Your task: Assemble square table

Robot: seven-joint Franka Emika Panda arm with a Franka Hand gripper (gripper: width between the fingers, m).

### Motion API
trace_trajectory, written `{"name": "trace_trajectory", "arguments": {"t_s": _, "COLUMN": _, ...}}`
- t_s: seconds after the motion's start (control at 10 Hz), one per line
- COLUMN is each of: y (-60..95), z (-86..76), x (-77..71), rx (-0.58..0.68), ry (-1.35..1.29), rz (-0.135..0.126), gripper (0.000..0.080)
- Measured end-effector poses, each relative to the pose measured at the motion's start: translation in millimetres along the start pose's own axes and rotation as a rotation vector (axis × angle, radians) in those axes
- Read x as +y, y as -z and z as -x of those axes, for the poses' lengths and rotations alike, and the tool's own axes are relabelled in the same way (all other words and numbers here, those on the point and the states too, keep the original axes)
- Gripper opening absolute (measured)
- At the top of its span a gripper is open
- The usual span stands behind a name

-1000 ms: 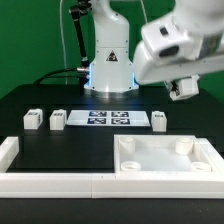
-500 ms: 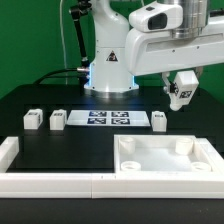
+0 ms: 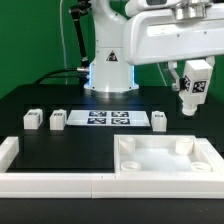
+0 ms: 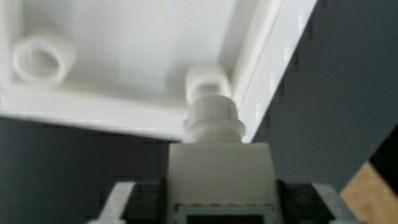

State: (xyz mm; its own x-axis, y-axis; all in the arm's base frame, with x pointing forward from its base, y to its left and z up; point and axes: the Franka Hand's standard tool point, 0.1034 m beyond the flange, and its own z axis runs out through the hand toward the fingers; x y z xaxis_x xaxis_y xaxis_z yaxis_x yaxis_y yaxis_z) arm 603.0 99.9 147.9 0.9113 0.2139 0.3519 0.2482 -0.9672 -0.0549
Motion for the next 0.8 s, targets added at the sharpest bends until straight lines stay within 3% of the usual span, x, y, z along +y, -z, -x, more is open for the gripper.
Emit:
{"name": "trace_trajectory", "arguments": {"t_s": 0.2, "y": -1.8, "z": 6.1, "x": 3.1, "rx": 0.089, "ry": 0.01, "rz": 0.022, "gripper": 0.0288}}
{"name": "trace_trajectory", "arguments": {"t_s": 0.5, "y": -4.7, "z": 6.6, "x": 4.1, "rx": 0.121, "ry": 0.018, "rz": 0.029, "gripper": 0.0288}}
{"name": "trace_trajectory", "arguments": {"t_s": 0.6, "y": -19.4, "z": 14.7, "x": 7.0, "rx": 0.141, "ry": 0.043, "rz": 0.037, "gripper": 0.0288}}
{"name": "trace_trajectory", "arguments": {"t_s": 0.8, "y": -41.3, "z": 1.2, "x": 11.3, "rx": 0.147, "ry": 0.047, "rz": 0.031, "gripper": 0.0288}}
